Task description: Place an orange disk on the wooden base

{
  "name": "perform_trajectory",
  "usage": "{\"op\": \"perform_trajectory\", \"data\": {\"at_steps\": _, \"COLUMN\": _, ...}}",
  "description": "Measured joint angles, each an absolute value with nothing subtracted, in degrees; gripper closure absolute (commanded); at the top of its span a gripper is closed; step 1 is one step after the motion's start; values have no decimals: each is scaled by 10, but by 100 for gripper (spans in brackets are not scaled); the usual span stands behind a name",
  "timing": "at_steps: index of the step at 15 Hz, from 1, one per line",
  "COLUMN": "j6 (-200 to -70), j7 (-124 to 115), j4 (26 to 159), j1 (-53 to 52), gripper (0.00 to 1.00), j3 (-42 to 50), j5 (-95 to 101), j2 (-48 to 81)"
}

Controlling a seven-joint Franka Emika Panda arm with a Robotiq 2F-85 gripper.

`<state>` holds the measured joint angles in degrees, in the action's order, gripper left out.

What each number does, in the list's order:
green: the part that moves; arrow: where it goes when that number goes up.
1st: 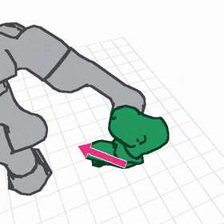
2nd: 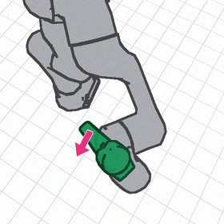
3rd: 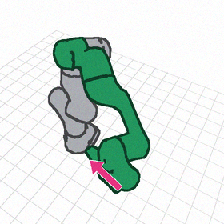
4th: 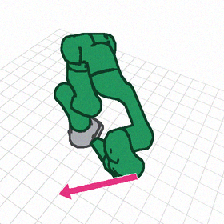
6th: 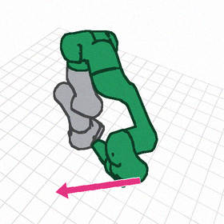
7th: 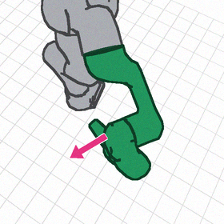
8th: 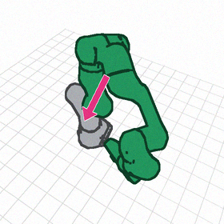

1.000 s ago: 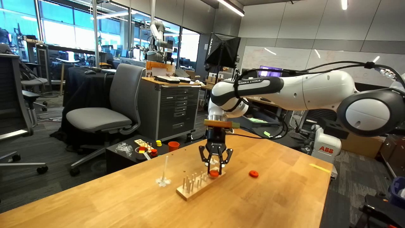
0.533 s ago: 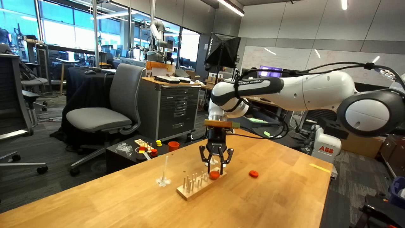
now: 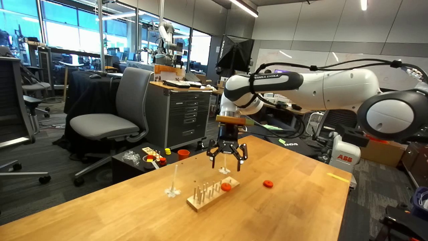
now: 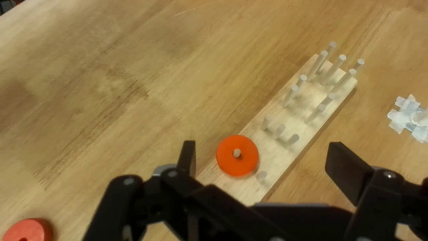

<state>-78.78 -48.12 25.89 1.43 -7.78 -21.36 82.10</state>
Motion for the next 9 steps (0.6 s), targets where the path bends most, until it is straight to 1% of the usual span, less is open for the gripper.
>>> {"op": "perform_trajectory", "data": {"at_steps": 9, "j6": -805, "j7": -464, "j4": 258, "j1": -26, "gripper": 0, "j3": -61, "j5": -139, "j2": 755}}
